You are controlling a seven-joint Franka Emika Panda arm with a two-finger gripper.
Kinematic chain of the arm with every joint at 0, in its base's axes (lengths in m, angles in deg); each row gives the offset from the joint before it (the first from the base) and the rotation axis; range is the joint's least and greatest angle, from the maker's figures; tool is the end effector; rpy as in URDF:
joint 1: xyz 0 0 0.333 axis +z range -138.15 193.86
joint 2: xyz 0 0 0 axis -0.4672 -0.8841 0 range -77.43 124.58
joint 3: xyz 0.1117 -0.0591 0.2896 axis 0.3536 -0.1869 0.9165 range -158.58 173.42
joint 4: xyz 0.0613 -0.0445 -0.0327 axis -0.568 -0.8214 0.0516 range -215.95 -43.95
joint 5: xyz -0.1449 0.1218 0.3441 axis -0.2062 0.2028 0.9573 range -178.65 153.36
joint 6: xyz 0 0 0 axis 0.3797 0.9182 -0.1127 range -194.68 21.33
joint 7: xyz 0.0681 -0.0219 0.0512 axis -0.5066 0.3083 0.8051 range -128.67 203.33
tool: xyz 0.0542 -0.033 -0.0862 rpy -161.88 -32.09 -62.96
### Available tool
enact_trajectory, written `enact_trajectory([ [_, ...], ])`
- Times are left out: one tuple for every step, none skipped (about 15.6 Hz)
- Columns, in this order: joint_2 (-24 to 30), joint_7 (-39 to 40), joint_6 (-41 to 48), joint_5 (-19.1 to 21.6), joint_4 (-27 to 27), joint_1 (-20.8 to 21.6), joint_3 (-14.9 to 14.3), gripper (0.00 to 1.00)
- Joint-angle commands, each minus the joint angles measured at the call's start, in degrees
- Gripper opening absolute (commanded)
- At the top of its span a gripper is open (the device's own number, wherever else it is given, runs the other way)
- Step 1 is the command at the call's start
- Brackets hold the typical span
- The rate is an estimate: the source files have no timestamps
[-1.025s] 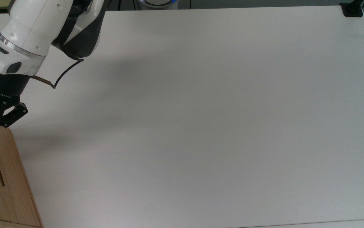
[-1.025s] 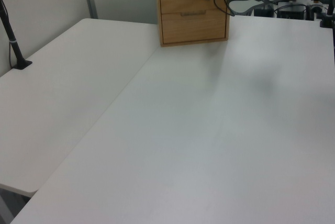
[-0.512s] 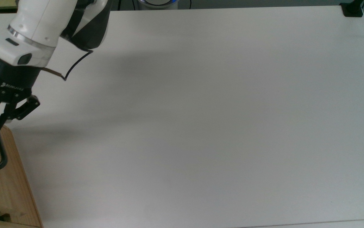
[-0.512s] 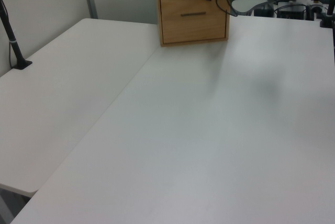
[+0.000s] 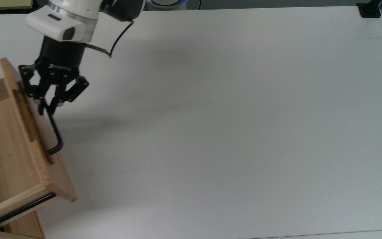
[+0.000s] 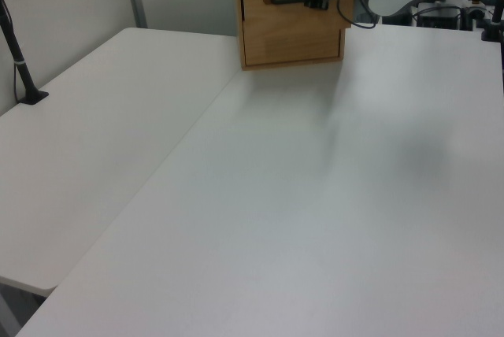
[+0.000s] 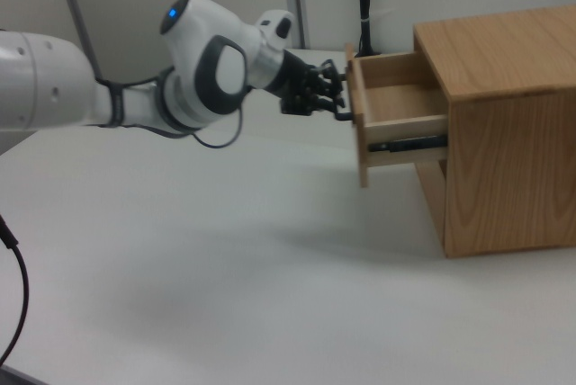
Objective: Open the drawer by sliding it
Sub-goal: 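Pull the handle away from the cabinet, sliding the drawer out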
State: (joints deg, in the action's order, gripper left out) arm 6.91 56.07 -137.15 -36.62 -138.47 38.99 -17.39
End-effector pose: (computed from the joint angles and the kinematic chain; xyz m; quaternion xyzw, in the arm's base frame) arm 0.6750 -0.1135 0.5144 0.8872 0.2166 0.2874 0.2886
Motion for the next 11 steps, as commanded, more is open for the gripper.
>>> enact_trajectory([
  [7.3,-3.9,5.3,-0.5,-4.3,4.3,0.5,0.0],
  [8.0,-4.7,6.6,-0.5,-4.4,5.1,0.6,0.0],
  [8.4,-5.0,8.0,-0.5,-4.4,5.9,1.1,0.0],
  [8.6,-5.4,9.8,-0.5,-4.3,6.3,1.7,0.0],
  [8.7,-6.0,11.2,-0.5,-4.3,6.4,2.4,0.0],
  [8.7,-7.0,12.1,-0.5,-4.3,6.4,3.4,0.0],
  [8.8,-7.9,12.5,-0.5,-4.3,6.4,4.2,0.0],
  [8.8,-9.0,13.2,-0.5,-4.3,6.4,4.5,0.0],
  [9.3,-9.3,14.2,-0.5,-4.3,6.3,5.5,0.0],
  [9.7,-9.4,16.0,-0.4,-4.1,6.0,6.6,0.08],
  [9.9,-9.6,18.3,0.1,-3.8,5.8,7.2,0.34],
])
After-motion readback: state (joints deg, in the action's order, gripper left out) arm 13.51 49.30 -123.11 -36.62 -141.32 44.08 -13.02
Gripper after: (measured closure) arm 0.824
